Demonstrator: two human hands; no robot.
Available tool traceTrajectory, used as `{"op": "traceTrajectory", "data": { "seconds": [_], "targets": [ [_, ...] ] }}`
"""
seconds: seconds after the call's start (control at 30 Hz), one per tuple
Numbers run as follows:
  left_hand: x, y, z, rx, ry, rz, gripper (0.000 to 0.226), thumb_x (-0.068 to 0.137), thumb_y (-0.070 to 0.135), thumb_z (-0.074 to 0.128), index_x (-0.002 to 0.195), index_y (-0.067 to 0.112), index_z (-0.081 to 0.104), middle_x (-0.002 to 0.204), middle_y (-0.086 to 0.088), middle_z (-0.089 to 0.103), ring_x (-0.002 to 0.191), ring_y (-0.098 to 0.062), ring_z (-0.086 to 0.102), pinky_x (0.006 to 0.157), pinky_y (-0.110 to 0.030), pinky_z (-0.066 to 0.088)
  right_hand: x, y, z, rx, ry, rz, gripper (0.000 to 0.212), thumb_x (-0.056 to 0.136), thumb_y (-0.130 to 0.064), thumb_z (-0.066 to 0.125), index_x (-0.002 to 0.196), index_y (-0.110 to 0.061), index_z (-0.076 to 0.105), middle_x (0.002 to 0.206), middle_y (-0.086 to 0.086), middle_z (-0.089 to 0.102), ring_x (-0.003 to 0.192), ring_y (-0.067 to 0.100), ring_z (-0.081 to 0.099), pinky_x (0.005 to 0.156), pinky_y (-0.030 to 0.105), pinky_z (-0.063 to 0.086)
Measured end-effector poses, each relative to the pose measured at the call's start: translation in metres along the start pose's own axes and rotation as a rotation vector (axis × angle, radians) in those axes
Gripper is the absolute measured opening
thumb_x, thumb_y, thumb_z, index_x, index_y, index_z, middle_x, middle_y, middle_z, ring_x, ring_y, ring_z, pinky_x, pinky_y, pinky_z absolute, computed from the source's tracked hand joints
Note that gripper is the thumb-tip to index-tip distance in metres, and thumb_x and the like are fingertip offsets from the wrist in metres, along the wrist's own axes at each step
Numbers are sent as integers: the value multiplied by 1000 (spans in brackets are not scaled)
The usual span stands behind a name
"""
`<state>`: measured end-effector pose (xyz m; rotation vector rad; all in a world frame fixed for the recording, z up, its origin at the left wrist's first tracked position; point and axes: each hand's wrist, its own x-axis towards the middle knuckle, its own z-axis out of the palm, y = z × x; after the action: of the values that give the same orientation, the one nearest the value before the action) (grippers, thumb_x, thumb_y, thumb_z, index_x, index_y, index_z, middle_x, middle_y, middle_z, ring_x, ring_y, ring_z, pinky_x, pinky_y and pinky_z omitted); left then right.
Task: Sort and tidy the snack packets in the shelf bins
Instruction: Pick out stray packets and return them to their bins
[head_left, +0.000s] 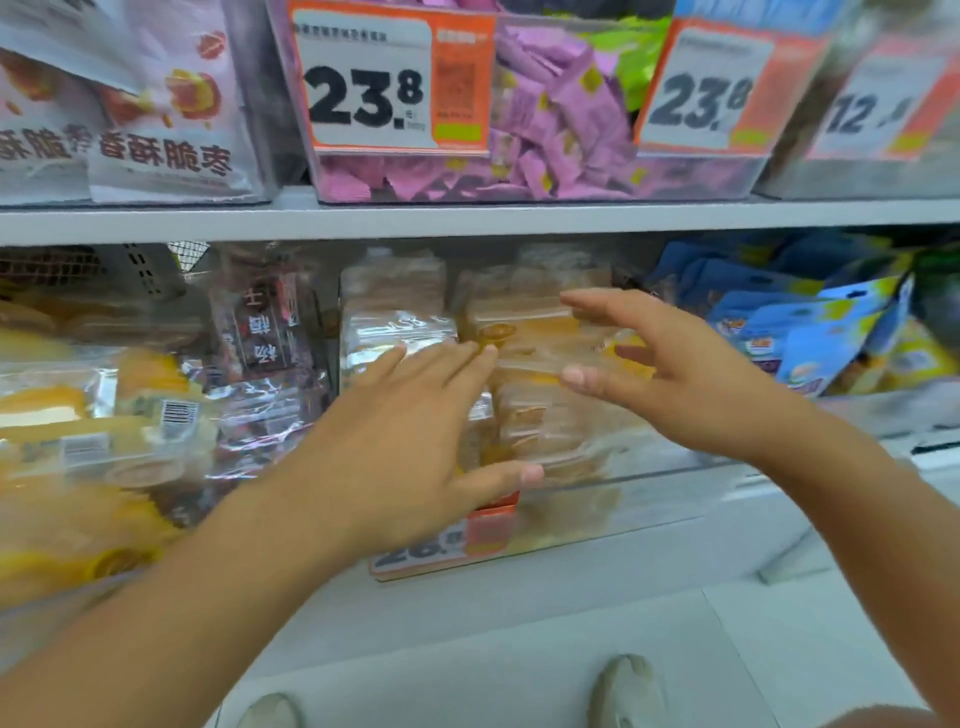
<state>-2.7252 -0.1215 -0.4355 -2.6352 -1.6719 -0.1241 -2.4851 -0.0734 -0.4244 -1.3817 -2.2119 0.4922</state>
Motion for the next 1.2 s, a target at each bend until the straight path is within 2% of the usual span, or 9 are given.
{"op": "traceTrajectory", "data": {
  "seconds": [0.13,0.27,0.37,0.47,0.63,0.7,0.87,1.03,1.2],
  "targets": [
    [21,5,-6,-249,210,-139,97,74,92,15,146,31,36,149,9,47,133,-13,44,102,-31,38,17,27,-1,30,238,115,51,94,-38,62,143,-27,51,138,-8,53,123,4,51,105,23,41],
    [54,-4,-6,-347,236,-218,96,83,83,23,157,22,22,163,2,26,148,-17,26,118,-35,24,32,34,10,159,20,243,51,103,-29,51,151,-19,39,149,-1,44,133,12,44,100,17,30],
    [62,-6,2,-385,113,-228,89,86,73,29,159,25,13,166,5,17,151,-15,20,119,-33,20,40,36,17,100,40,156,36,101,-22,55,136,-15,59,123,0,63,116,3,56,95,14,37],
    [67,-6,2,-373,109,-198,92,84,76,30,159,26,15,165,7,21,149,-15,24,118,-34,24,46,35,11,76,138,124,18,92,-21,69,107,-16,78,82,-21,64,76,-23,55,71,-2,37],
    [82,16,-10,-325,70,-25,112,61,98,26,155,37,23,162,8,27,148,-12,24,121,-41,25,54,15,17,498,0,68,14,89,-12,72,96,0,78,90,17,75,82,18,69,83,38,56],
    [84,25,-10,-235,-1,18,124,53,102,25,157,38,8,161,13,24,147,-14,25,121,-45,25,53,18,9,590,23,124,15,93,-8,67,96,3,76,92,21,74,83,22,71,83,36,58],
    [81,31,2,-43,-186,63,99,60,98,3,148,55,-16,157,21,22,146,-11,22,122,-49,19,18,50,-26,-90,164,231,17,80,-13,70,83,-27,78,72,-12,70,71,0,65,71,22,55],
    [83,36,-9,-114,-125,27,95,59,101,-2,142,59,17,152,24,30,143,-9,27,121,-55,19,-6,55,-37,-258,166,346,26,77,-23,74,100,-25,64,92,-3,64,88,16,61,78,33,52],
    [99,65,-19,0,-132,86,108,49,105,9,147,59,18,164,23,-4,152,-9,-8,120,-62,-6,8,56,-15,-306,145,309,31,87,-19,63,118,-24,58,103,4,61,98,28,59,78,36,48]
  ]
}}
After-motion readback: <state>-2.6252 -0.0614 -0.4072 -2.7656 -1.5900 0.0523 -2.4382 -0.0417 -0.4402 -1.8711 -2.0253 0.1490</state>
